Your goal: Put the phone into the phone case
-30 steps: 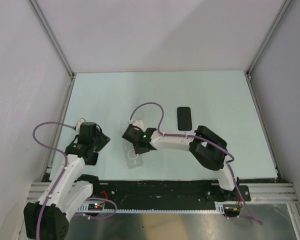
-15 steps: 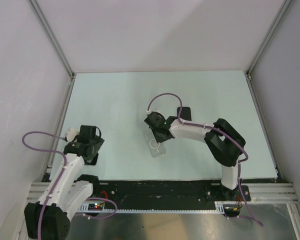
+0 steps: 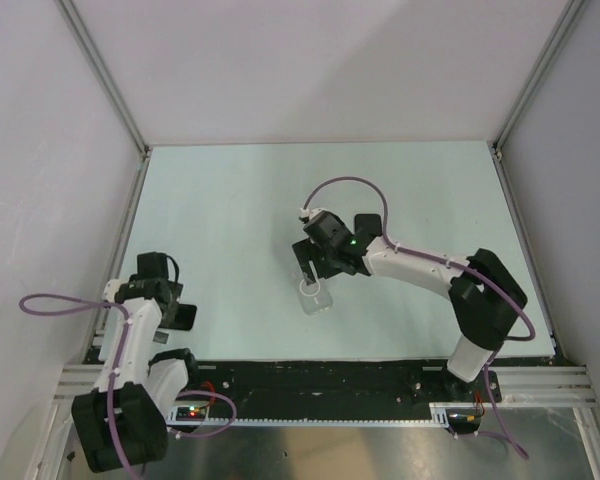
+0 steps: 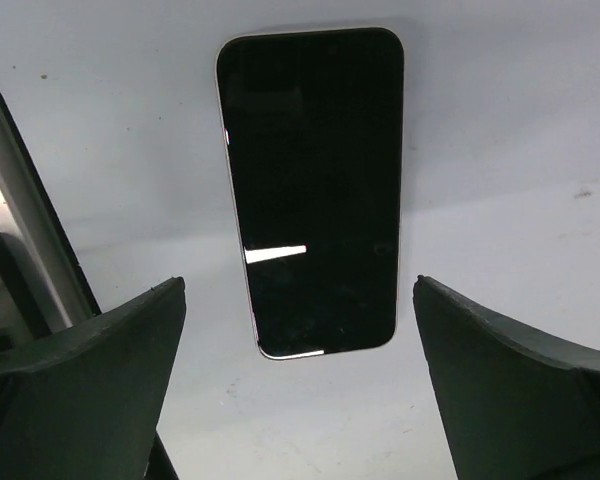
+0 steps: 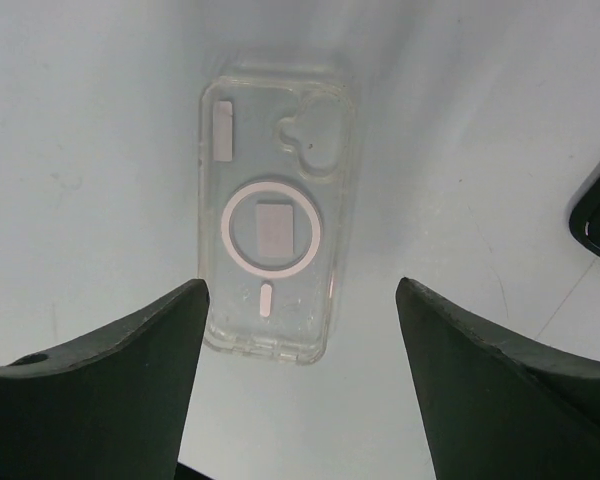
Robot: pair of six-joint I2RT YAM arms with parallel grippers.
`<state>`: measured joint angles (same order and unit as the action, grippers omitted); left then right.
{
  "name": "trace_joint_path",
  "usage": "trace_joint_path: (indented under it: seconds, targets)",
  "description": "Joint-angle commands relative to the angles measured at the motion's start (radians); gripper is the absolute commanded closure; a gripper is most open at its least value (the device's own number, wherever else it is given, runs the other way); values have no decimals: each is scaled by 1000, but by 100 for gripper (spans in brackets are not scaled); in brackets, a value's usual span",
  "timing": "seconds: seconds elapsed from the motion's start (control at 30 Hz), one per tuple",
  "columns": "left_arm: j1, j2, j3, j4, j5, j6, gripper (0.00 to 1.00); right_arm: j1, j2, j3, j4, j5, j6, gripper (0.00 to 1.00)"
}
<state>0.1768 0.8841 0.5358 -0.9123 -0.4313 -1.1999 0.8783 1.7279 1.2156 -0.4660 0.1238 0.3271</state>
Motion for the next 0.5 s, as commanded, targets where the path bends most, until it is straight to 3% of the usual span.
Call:
trace_joint_path:
  seconds: [0.0, 0.47]
  targets:
    - [63, 50, -8, 69, 48, 32, 0, -31, -107, -45, 57, -61, 16, 18]
    - [187, 194, -89, 273, 197, 124, 0, -99, -243, -135, 98, -112, 27, 18]
